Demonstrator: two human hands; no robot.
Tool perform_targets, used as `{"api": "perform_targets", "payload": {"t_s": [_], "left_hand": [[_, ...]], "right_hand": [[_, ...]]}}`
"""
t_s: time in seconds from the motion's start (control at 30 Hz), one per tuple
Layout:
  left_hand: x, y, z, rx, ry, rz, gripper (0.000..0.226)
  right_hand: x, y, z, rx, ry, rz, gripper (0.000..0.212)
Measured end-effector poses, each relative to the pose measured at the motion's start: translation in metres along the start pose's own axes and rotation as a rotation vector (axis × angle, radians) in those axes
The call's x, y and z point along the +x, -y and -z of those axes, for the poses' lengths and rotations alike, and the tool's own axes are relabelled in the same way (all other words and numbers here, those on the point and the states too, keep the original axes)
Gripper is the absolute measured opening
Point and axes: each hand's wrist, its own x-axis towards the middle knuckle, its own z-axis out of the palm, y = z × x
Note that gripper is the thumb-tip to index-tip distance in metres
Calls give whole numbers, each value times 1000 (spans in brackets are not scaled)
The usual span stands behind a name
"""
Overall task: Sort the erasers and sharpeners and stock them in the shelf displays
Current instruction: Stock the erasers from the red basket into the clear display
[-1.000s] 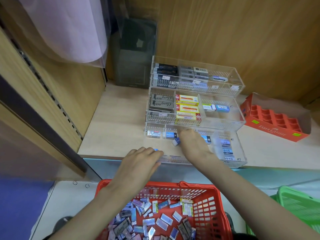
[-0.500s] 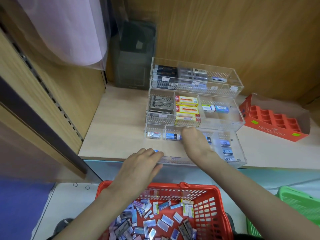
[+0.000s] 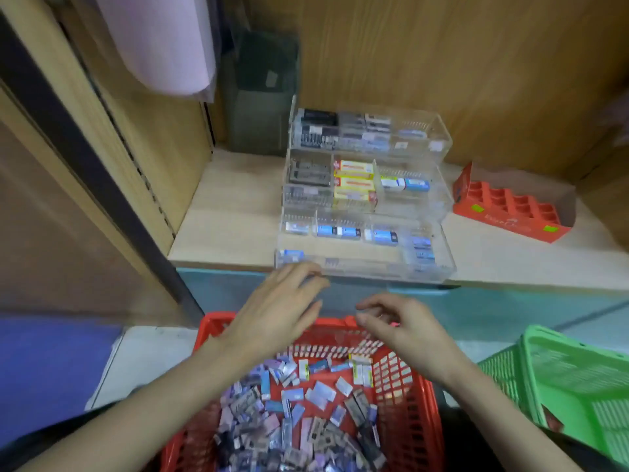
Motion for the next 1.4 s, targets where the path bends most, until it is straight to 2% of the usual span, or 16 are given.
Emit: {"api": "perform_targets", "payload": {"t_s": [0.1,0.27,0.4,0.5,0.57,0.63,0.7,0.8,0.87,0.93,1.0,1.07,1.13,1.2,1.3,1.4], "left_hand": [[-31,0,-25,9,148,3,35],[-94,30,-91,-14,613,312,33],[-145,52,-135,-24,880,489,54],[-176,66,-166,-69,943,678,76],[-195,69,-188,-121,958,724,88],[-213,67,-206,-34,1066,635,95],[-227,61,-222,111,1118,515,98],[-240,56,-242,269,1002,493,96],[-244,57,-252,292,953,545,85],[-242,58,-258,216,884,675,68],[-233,61,-263,11,674,889,55],[-218,63,-267,-336,410,1093,42],[-200,60,-271,-738,312,1197,38],[-185,57,-275,-933,297,1231,41],[-177,54,-279,-885,328,1137,45],[-184,60,-280,-588,316,995,49]], "right_hand": [[-16,-45,-46,-107,91,-46,14],[-28,-132,-134,-2,281,-280,25],[-38,-183,-193,46,364,-462,19],[-40,-210,-219,-48,396,-526,63],[-42,-230,-226,-162,480,-536,84],[-48,-246,-229,-355,601,-547,98],[-54,-256,-237,-418,637,-656,104],[-59,-267,-250,-281,509,-709,103],[-57,-271,-261,-35,377,-731,92],[-51,-268,-272,265,223,-802,79],[-44,-260,-282,422,130,-822,73],[-36,-259,-289,451,51,-823,64],[-33,-260,-288,549,19,-804,54],[-30,-264,-283,658,24,-791,49],[-27,-265,-269,804,5,-760,53],[-22,-268,-255,874,32,-723,59]]}}
